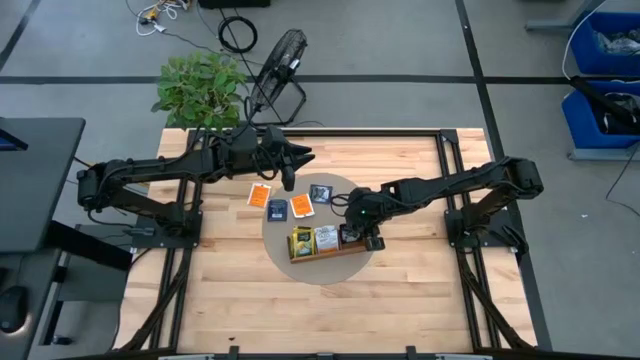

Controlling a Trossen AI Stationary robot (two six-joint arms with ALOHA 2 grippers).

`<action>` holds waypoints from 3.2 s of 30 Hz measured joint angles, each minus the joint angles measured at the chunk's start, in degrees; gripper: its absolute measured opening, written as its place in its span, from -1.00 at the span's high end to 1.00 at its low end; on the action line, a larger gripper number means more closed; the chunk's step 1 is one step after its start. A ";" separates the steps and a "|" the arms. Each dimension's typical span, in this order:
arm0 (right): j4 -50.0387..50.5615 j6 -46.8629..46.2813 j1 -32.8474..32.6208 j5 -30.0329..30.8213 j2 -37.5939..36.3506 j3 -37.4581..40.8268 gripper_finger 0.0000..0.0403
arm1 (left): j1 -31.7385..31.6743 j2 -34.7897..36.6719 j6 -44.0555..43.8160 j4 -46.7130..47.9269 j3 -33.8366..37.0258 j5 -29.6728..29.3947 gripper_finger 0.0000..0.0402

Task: Pick & Place Tea
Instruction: Put the orange tea bag into the middle section of the wooden organizer

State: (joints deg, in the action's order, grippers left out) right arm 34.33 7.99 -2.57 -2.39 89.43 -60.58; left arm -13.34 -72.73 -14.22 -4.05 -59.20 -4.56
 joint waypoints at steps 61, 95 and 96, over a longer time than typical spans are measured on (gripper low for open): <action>18.05 4.50 14.60 -3.22 -5.62 -17.73 0.22 | -14.88 -21.33 53.95 52.84 0.00 8.86 0.25; 15.23 1.92 14.60 -3.06 -5.44 -17.75 0.22 | -18.64 -31.67 65.90 45.64 -0.24 9.42 0.06; 15.23 1.92 14.60 -3.06 -5.44 -17.75 0.22 | -18.64 -31.67 65.89 45.64 -0.22 9.46 0.11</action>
State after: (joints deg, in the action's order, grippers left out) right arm 49.56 9.91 12.03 -5.45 83.99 -78.32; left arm -31.99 -104.40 51.68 41.58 -59.42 4.90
